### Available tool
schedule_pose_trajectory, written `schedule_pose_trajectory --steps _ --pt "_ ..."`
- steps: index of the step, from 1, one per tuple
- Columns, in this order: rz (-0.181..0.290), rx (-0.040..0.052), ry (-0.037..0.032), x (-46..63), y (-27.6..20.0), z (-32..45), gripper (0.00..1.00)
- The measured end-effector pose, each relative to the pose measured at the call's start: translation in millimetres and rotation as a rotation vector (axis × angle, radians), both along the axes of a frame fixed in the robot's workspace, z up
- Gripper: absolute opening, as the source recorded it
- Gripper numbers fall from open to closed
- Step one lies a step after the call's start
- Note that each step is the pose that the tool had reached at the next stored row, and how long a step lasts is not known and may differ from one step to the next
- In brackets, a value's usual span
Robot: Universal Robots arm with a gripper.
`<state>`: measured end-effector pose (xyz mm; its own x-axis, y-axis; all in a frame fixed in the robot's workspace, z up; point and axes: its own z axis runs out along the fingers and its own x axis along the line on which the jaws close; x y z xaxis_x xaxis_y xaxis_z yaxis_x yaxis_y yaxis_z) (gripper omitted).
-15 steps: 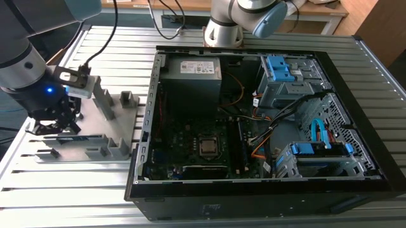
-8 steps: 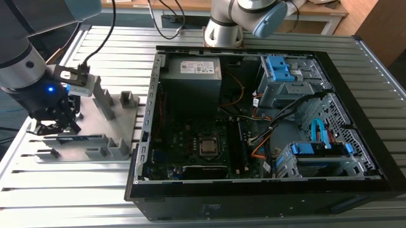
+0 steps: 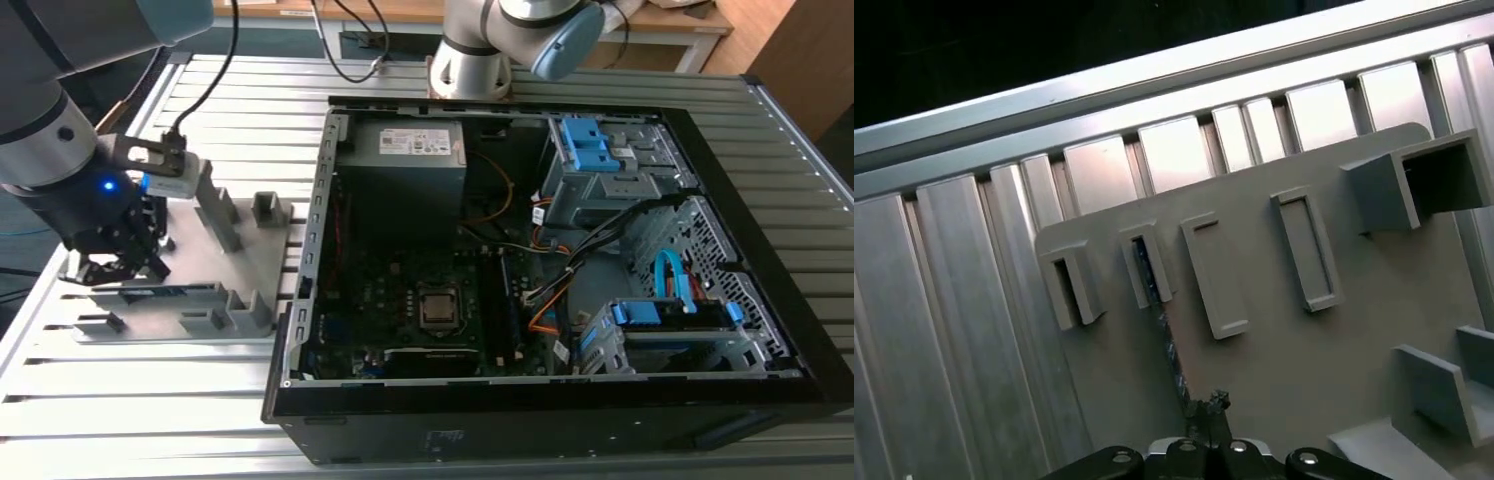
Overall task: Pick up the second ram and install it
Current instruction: 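Pick up the second ram and move it above second insertion slot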
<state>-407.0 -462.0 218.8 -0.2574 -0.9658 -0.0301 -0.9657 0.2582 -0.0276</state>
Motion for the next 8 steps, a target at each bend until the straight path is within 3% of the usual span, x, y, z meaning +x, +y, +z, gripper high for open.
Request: schedule_pose_trajectory --steps 8 --pt "0.069 0.0 0.0 0.0 0.0 0.0 0.1"
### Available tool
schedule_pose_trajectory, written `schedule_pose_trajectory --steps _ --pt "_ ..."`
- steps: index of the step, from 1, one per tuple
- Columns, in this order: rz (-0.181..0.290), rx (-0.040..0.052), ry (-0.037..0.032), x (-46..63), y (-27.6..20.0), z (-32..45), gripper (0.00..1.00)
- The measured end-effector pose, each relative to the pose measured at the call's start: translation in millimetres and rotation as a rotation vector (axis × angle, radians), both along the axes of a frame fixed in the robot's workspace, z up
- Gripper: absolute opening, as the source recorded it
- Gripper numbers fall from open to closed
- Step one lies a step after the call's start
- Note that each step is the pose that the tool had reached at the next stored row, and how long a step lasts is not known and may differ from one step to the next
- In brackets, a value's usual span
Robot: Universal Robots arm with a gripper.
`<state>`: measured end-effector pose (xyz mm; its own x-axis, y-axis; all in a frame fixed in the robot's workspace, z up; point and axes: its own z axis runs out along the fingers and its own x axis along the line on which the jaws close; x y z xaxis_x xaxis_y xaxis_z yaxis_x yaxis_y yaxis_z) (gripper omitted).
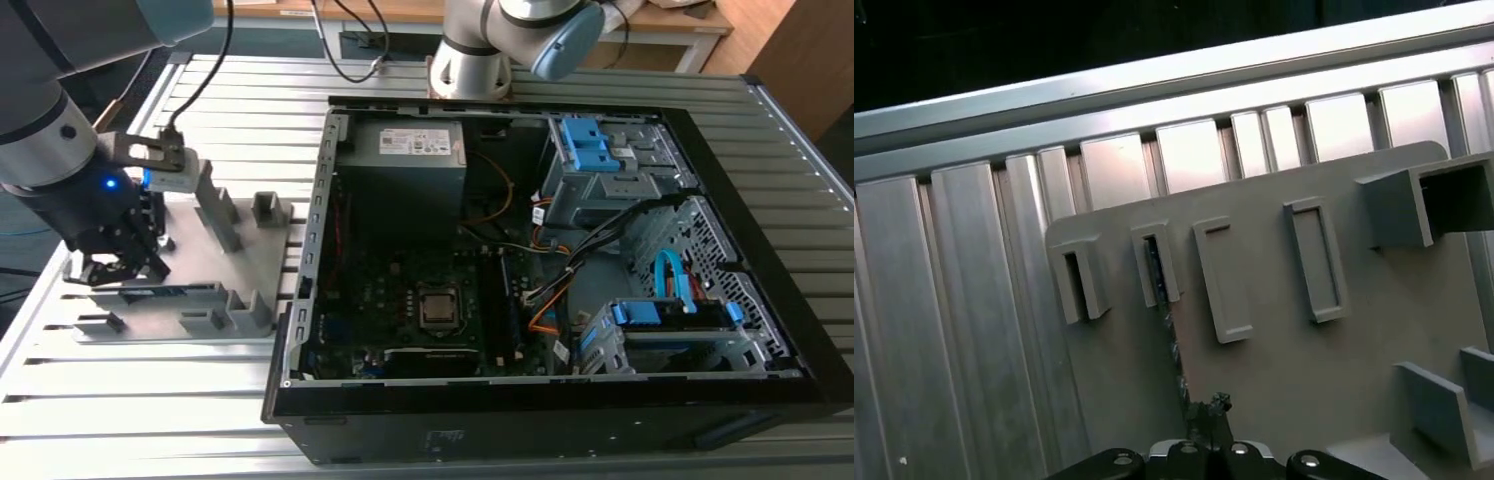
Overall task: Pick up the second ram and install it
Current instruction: 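Pick up the second ram and move it above second insertion slot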
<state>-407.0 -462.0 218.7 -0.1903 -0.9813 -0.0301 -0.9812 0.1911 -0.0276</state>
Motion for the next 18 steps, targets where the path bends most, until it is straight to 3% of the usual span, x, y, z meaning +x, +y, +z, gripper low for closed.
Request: schedule_pose_trajectory --steps 18 --pt "0.139 0.0 0.0 0.0 0.0 0.0 0.1"
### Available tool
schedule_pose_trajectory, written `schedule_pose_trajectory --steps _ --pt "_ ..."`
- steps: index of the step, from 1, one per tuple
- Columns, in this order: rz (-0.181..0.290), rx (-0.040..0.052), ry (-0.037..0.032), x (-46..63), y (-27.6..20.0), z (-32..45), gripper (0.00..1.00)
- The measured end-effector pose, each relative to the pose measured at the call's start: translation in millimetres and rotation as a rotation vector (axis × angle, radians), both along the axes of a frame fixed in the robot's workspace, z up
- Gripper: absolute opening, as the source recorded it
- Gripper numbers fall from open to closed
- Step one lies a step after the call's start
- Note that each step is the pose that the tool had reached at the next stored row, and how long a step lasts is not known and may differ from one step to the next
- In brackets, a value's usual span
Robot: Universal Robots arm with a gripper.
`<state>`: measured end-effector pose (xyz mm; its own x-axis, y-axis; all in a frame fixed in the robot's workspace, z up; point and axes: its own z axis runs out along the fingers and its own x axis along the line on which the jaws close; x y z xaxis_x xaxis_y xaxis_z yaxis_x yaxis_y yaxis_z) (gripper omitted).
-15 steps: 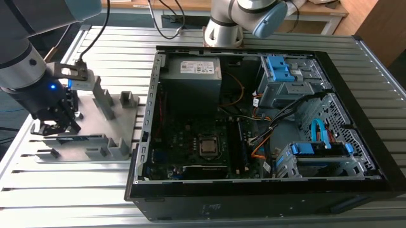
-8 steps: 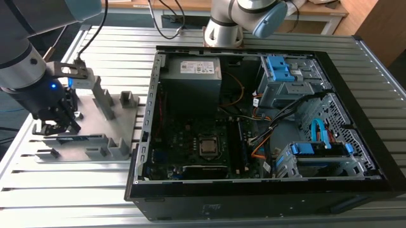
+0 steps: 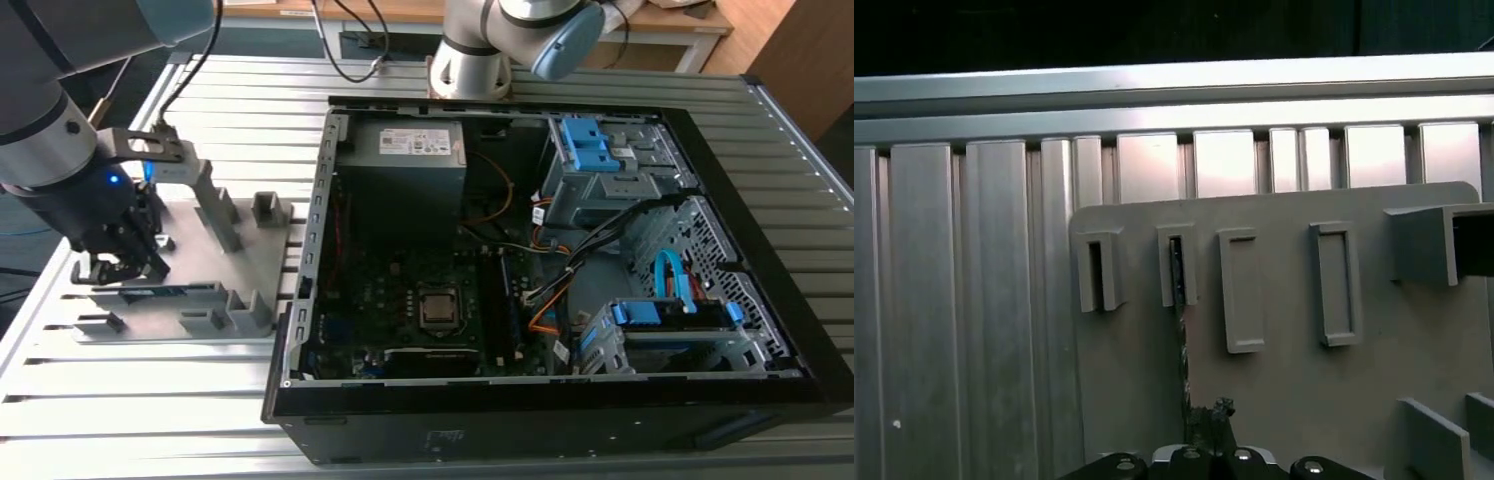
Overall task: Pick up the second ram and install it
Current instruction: 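Pick up the second ram and move it above second insertion slot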
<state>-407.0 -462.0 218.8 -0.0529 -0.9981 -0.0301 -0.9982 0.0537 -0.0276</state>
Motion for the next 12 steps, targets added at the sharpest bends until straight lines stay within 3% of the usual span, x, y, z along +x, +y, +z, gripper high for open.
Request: schedule_pose_trajectory --steps 1,2,12 --pt "0.007 0.0 0.0 0.0 0.0 0.0 0.1" --pt "0.052 0.0 0.0 0.0 0.0 0.0 0.1" --pt "0.123 -0.0001 0.0001 0.0 0.0 0.0 0.1"
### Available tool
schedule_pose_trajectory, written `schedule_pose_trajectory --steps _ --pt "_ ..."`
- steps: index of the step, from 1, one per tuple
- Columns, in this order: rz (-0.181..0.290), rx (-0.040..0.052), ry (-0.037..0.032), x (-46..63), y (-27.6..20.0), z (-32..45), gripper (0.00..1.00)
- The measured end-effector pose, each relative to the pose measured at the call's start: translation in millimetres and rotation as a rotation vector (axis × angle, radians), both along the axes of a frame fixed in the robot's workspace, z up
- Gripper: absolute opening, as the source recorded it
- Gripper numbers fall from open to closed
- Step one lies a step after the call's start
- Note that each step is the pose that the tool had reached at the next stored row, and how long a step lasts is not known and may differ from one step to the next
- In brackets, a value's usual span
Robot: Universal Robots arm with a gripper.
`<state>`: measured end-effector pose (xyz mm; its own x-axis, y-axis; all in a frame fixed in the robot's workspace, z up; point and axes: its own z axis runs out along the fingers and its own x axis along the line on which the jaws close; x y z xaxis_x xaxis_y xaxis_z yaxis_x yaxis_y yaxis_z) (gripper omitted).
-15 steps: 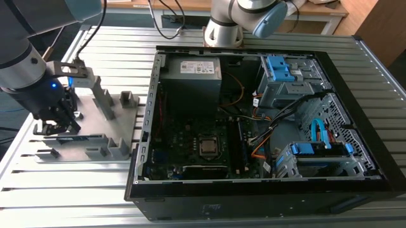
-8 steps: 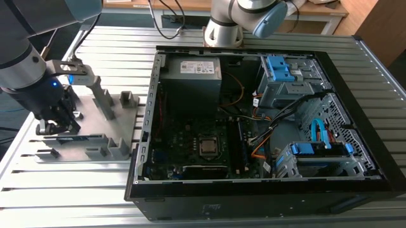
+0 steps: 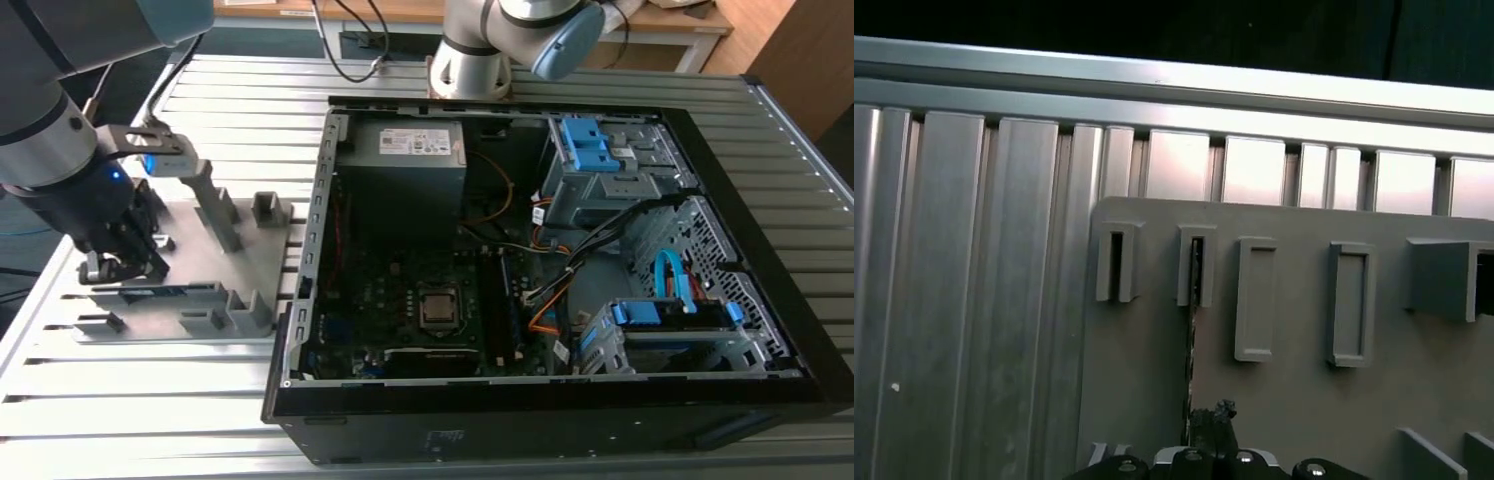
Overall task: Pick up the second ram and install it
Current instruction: 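Pick up the second ram and move it above second insertion slot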
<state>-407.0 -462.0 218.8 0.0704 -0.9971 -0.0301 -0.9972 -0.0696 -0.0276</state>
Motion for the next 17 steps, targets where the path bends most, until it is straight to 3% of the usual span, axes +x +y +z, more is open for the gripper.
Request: schedule_pose_trajectory --steps 17 --pt "0.117 0.0 0.0 0.0 0.0 0.0 0.1"
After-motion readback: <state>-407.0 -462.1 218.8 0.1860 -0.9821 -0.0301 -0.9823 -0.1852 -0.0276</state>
